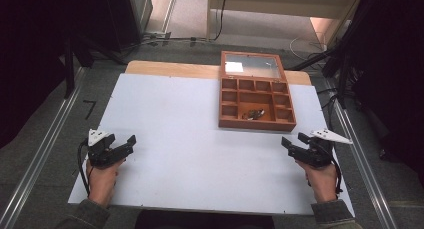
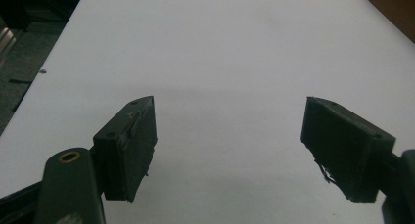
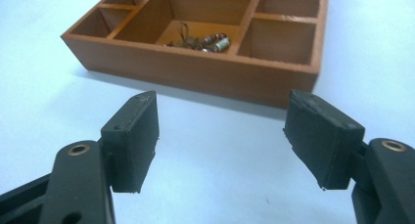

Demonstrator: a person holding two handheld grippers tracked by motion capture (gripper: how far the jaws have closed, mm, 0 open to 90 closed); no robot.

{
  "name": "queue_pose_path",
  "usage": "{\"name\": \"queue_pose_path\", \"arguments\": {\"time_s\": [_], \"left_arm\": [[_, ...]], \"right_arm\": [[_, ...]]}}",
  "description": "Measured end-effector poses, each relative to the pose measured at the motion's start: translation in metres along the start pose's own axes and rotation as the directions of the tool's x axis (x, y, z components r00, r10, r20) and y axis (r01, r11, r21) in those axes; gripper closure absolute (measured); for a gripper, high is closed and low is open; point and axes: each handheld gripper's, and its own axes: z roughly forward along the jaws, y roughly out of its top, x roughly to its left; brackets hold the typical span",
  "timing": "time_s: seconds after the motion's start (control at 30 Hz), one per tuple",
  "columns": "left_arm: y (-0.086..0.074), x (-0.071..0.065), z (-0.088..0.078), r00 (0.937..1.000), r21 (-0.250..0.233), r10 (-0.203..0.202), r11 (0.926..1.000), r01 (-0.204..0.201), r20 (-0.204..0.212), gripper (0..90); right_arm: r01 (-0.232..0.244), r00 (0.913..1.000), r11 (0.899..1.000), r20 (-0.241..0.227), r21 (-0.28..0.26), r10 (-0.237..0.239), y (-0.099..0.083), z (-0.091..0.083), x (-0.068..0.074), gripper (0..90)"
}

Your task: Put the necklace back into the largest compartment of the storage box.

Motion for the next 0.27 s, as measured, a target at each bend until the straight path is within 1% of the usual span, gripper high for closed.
{"name": "queue_pose_path", "arguments": {"time_s": [0.1, 0.2, 0.27], "left_arm": [[0.000, 0.000, 0.000, 1.0000, -0.001, -0.001, 1.0000, 0.001, -0.002, 21.1], [0.000, 0.000, -0.001, 1.0000, 0.000, -0.001, 1.0000, 0.001, -0.001, 21.1], [0.000, 0.000, -0.001, 1.0000, -0.004, -0.002, 1.0000, 0.002, 0.000, 21.1]], "right_arm": [[0.006, 0.9999, 1.000, 0.014, 0.005, -0.006, -0.006, -0.004, -0.003, 26.9], [0.001, 0.9997, 1.000, 0.024, 0.015, -0.002, -0.014, -0.007, -0.005, 26.9], [-0.011, 0.9995, 1.000, 0.031, 0.023, 0.010, -0.018, -0.008, -0.007, 26.6]]}}
